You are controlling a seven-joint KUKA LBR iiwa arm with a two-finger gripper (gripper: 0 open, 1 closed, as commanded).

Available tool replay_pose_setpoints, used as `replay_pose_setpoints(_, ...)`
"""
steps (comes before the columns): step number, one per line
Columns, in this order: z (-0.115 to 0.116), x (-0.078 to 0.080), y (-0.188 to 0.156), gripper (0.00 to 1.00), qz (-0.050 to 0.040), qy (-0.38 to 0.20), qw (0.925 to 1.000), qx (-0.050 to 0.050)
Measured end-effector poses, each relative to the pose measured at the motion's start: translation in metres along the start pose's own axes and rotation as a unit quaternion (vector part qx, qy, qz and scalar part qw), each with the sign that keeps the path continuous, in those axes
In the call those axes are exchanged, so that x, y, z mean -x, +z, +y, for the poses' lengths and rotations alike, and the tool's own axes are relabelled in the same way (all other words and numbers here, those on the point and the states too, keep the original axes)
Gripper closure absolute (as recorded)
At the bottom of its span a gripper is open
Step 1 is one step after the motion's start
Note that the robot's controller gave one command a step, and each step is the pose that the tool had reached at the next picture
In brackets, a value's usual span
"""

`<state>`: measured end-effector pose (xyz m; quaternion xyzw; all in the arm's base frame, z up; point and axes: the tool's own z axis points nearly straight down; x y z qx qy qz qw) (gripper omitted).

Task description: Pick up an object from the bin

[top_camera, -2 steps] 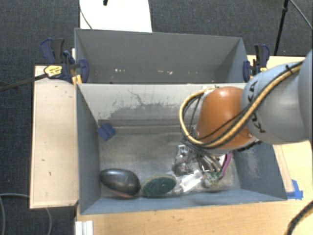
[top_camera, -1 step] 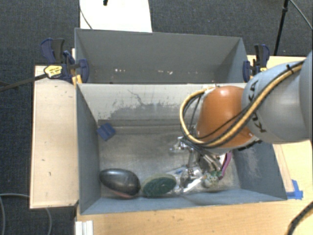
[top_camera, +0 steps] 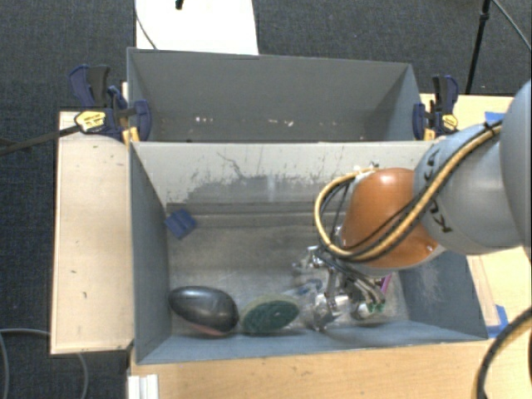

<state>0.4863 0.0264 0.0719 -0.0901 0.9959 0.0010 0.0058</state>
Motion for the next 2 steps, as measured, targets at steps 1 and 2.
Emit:
replay_pose_setpoints(1, 0.001, 0.001, -0.001, 1.00, -0.0013, -0.001, 1.0000, 0.000)
replay_pose_setpoints(2, -0.004, 0.003, -0.130, 1.00, 0.0012, -0.002, 1.0000, -0.001)
